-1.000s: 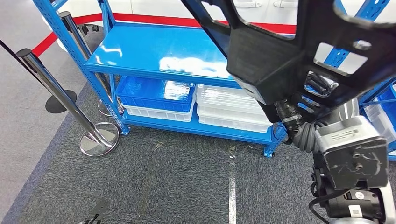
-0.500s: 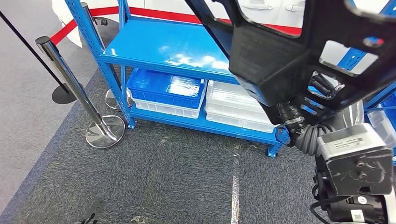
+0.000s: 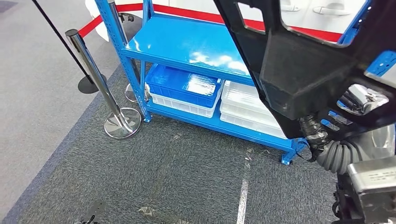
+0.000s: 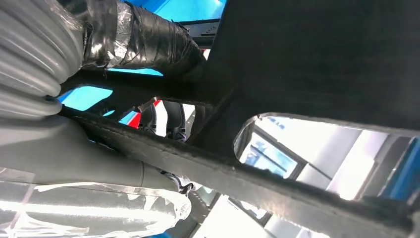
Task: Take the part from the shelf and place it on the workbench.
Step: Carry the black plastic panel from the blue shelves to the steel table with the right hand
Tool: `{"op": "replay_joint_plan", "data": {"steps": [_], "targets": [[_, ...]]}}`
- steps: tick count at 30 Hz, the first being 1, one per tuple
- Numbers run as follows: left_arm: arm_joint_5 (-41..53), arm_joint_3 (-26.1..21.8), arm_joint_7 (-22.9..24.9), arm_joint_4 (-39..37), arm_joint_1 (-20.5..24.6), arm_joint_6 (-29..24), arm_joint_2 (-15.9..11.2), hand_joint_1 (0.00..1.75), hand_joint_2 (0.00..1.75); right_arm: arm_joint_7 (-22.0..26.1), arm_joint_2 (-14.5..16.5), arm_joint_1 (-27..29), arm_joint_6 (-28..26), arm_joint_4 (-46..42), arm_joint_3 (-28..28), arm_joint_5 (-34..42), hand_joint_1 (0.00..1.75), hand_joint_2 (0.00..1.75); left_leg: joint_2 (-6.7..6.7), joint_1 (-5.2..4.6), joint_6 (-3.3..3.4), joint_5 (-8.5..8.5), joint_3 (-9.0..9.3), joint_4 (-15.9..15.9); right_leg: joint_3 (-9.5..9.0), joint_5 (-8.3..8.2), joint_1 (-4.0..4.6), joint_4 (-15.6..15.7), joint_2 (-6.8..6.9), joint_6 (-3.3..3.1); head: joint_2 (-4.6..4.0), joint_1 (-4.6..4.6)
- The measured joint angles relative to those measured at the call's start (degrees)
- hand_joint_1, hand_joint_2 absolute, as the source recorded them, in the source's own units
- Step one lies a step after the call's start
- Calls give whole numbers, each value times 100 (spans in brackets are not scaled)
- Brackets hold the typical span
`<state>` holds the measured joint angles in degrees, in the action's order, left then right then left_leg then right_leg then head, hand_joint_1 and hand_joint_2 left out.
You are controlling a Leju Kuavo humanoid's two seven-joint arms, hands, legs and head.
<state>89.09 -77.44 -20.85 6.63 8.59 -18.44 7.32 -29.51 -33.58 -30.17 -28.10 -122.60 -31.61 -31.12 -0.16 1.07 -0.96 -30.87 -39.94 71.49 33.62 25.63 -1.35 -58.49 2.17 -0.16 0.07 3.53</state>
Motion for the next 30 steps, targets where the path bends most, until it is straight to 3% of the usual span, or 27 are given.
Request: {"op": "replay_joint_plan", "data": {"steps": [2,3,5,7,9,11,13,14,16,18,19,20,22,24,26,28,29,30], "targets": [[-2,-6,47,-1,11,-34,-4,0,175,0,-121,160,30,-147,127,-89,175,175,185,-8,-10,325,350,-698,0,38,2,-44,96,57,0,16],[-19,-14,77,-1,23,-53,-8,0,175,0,-216,312,31,-260,232,-110,175,175,280,-24,14,396,474,-958,3,58,23,-69,151,91,0,29],[-89,-54,138,-1,30,-95,-11,0,175,0,-413,707,4,-487,524,-67,175,175,364,-61,92,383,535,-1130,0,76,71,-85,265,148,0,51],[-137,-115,213,-1,2,-127,-10,0,175,0,-540,1057,-69,-641,881,45,175,175,257,-57,188,400,518,-1153,-16,105,63,-89,321,201,0,49],[-143,-151,285,-2,-17,-138,-3,0,175,0,-620,1340,-172,-734,1179,145,175,175,157,-48,268,432,524,-1180,69,307,37,-321,137,243,0,41],[-134,-162,331,-3,-8,-142,2,0,175,0,-696,1598,-248,-778,1387,213,175,175,56,-53,323,451,515,-1185,358,680,42,-974,-117,245,0,21],[-114,-183,364,-3,2,-143,5,0,175,0,-752,1877,-279,-785,1620,260,175,175,-70,-77,356,465,499,-1184,654,891,63,-1600,-200,221,0,9],[-101,-192,374,-3,3,-143,8,0,175,0,-778,2025,-285,-787,1760,279,175,175,-143,-91,366,471,495,-1182,680,841,71,-1649,-215,197,0,8],[-77,-205,363,-3,1,-147,16,0,175,0,-829,2267,-284,-791,2041,324,175,175,-288,-111,372,478,498,-1176,410,484,88,-1110,-286,125,0,5],[-72,-225,303,-4,6,-159,32,0,175,0,-874,2426,-283,-793,2264,368,175,175,-415,-124,357,488,484,-1159,58,225,96,-396,-511,66,0,6],[-73,-237,263,-4,11,-167,39,0,175,0,-896,2488,-283,-793,2352,389,175,175,-466,-124,338,500,464,-1153,-38,181,99,-197,-585,59,0,4],[-73,-250,220,-5,13,-175,44,0,175,0,-913,2545,-282,-793,2430,406,175,175,-521,-119,312,516,441,-1153,-69,189,108,-124,-615,61,0,4],[-74,-273,147,-6,10,-185,48,0,175,0,-933,2637,-281,-793,2554,430,175,175,-610,-114,253,542,408,-1161,-87,157,97,-82,-496,53,0,-3],[-73,-283,83,-13,5,-190,64,0,175,0,-940,2706,-279,-793,2660,439,175,175,-454,-140,185,411,333,-1007,-114,123,62,-26,-370,13,0,19],[-72,-285,39,-18,12,-193,77,0,175,0,-946,2764,-277,-793,2767,445,175,175,-153,-140,108,55,91,-431,-123,109,51,-7,-234,-16,0,52],[-72,-287,22,-19,18,-195,75,0,175,0,-946,2810,-277,-793,2846,446,175,175,-32,-105,52,-215,-181,213,-108,118,55,-29,-93,-27,0,64],[-70,-287,16,-20,16,-195,76,0,175,0,-946,2835,-277,-793,2872,447,175,175,-18,-89,37,-199,-205,297,-101,127,53,-43,-25,-27,0,65],[-67,-289,12,-20,16,-195,76,0,175,0,-946,2861,-278,-793,2893,450,175,175,-4,-77,29,-87,-127,172,-98,139,51,-58,41,-22,0,66]]}}
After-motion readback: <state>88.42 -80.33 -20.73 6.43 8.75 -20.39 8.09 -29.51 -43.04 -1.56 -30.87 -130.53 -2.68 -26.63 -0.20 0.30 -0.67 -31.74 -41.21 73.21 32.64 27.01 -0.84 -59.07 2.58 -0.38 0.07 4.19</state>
